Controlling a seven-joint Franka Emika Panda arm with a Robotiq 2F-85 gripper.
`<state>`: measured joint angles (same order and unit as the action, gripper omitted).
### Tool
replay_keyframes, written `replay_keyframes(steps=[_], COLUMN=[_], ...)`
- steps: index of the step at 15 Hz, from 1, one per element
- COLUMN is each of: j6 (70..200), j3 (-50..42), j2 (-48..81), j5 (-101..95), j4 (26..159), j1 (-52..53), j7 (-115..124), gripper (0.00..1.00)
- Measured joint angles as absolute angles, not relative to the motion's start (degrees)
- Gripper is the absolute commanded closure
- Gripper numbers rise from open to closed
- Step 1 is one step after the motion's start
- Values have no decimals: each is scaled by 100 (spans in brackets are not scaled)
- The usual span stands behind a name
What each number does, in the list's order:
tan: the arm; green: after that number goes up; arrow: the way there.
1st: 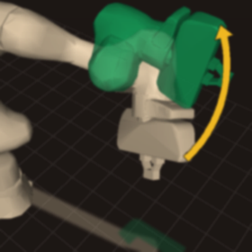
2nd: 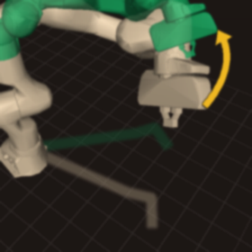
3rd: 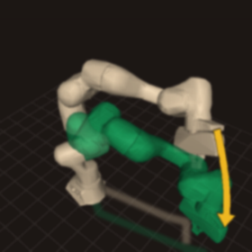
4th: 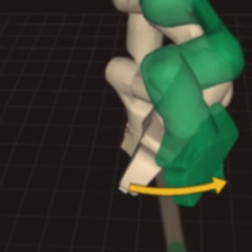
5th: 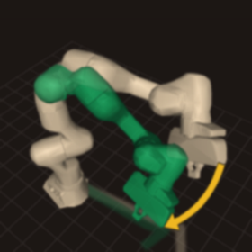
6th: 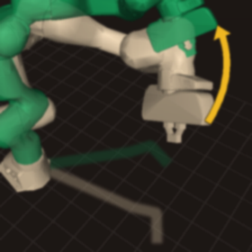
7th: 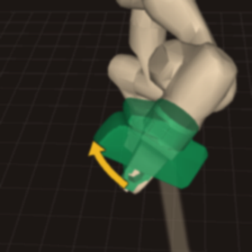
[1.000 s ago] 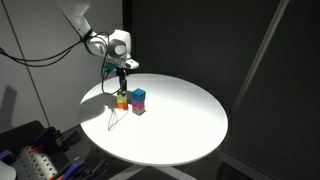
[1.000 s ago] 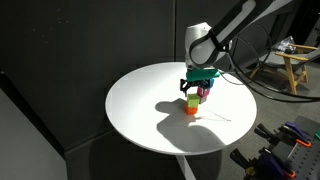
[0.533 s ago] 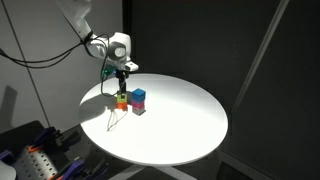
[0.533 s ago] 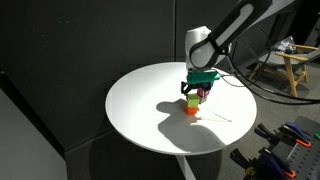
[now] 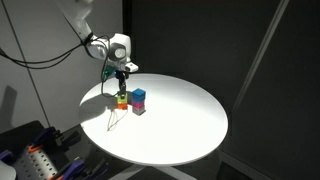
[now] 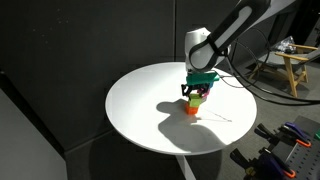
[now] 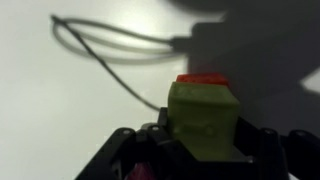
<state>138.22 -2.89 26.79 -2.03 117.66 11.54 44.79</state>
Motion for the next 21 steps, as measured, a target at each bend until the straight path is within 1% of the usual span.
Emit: replay_keyframes(steps=[5,16,21], j6=[13825,13642,13436], j3=[-280,-278,-250], j2=[2674,2425,2143], j5=[-239,-307,-315], j4=[11757,11765,11776], j1=[1167,1260,1255], j7=[4417,4201,3648], gripper=[73,73,73])
